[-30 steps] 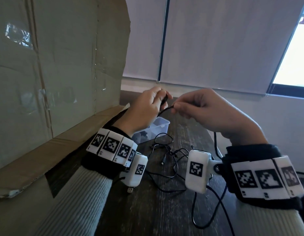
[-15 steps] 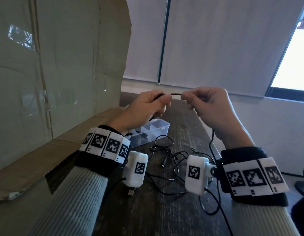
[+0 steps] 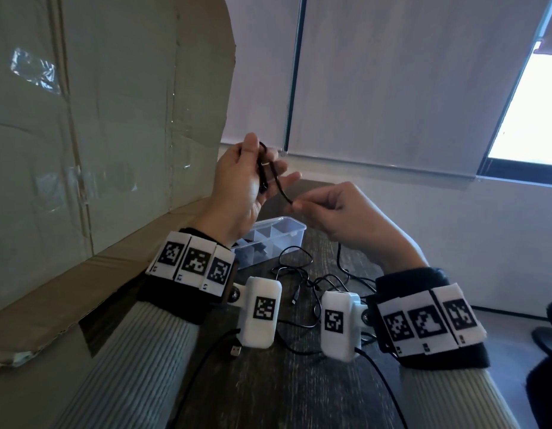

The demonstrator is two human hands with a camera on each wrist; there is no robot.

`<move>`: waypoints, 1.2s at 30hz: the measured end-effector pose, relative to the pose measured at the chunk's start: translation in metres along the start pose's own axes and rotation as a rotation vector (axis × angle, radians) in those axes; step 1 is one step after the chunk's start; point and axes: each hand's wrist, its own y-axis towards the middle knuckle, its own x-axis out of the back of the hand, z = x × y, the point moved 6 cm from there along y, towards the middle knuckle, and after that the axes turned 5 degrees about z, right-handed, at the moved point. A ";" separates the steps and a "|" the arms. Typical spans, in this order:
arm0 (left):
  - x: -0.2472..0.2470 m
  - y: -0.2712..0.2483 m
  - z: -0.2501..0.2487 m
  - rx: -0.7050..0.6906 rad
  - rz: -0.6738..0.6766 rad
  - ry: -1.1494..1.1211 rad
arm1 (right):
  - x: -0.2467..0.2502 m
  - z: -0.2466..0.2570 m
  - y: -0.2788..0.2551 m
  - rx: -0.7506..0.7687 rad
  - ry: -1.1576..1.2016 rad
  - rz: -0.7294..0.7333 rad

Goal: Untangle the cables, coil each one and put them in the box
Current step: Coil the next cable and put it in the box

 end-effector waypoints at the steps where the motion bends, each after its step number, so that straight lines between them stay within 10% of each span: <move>1: 0.000 0.000 0.001 -0.009 -0.016 0.017 | -0.001 -0.001 -0.001 -0.017 -0.007 0.038; 13: -0.001 -0.002 0.012 -0.256 0.133 0.901 | -0.008 0.011 -0.020 -0.027 -0.264 0.453; 17: 0.000 -0.007 0.019 -0.166 0.261 1.104 | 0.002 0.021 -0.018 0.084 -0.267 0.319; 30: -0.018 -0.021 0.021 0.090 0.600 0.816 | 0.041 0.012 -0.011 0.157 0.072 -0.251; 36: -0.009 -0.011 0.004 0.069 0.300 0.367 | 0.056 -0.004 -0.013 0.051 0.149 -0.398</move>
